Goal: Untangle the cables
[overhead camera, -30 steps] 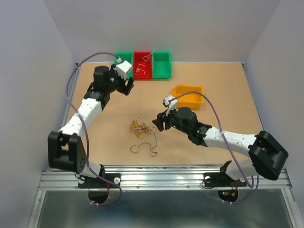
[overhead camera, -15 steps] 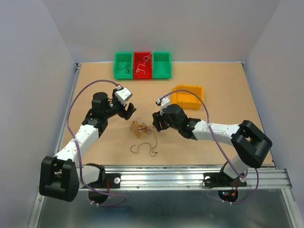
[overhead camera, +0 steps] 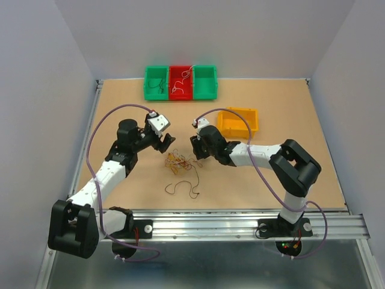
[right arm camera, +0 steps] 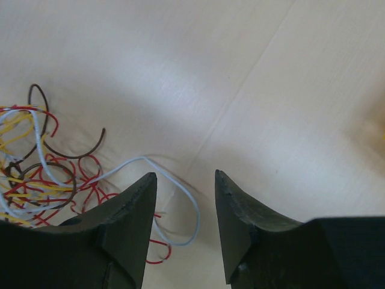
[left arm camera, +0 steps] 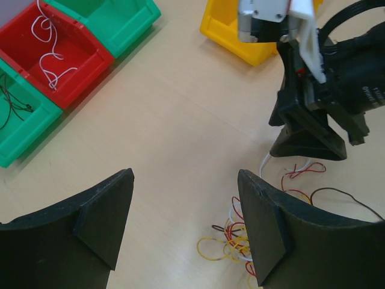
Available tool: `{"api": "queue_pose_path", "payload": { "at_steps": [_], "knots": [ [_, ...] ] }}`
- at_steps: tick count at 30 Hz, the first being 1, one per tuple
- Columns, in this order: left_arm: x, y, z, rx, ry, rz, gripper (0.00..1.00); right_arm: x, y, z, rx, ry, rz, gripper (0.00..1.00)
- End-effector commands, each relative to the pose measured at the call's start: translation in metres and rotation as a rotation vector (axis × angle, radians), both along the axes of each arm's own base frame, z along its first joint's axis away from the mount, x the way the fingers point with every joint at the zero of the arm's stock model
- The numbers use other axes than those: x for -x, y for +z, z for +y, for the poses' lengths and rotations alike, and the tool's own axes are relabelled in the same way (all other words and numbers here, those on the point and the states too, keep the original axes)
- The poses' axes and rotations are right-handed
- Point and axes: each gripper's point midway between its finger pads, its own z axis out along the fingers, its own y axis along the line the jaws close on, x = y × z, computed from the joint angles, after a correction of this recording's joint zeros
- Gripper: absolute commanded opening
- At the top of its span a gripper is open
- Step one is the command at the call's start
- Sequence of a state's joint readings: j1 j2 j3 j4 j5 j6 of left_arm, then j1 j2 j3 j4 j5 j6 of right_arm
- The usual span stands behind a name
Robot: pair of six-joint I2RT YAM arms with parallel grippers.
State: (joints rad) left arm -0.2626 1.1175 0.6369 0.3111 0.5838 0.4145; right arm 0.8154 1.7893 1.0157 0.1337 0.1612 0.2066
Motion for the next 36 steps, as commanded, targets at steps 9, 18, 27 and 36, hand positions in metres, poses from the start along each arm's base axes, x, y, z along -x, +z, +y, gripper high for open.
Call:
{"api": "queue_pose_path", "payload": {
  "at_steps": [9,18,27,36],
  "knots": [
    [0.007,0.005,-0.016,-0.006,-0.093,-0.046,0.8,-0.003,0.042,0.006,-0.065,0.028,-0.037,0.0],
    [0.009,0.005,-0.018,-0.013,-0.103,-0.055,0.8,0.013,0.039,-0.007,-0.058,0.05,-0.03,0.47],
    [0.008,0.004,-0.019,-0.021,-0.104,-0.054,0.8,0.008,0.027,-0.016,-0.002,-0.002,-0.014,0.58],
    [0.008,0.004,-0.018,-0.023,-0.093,-0.054,0.8,-0.001,-0.008,-0.017,0.101,-0.043,0.056,0.54]
  ]
}}
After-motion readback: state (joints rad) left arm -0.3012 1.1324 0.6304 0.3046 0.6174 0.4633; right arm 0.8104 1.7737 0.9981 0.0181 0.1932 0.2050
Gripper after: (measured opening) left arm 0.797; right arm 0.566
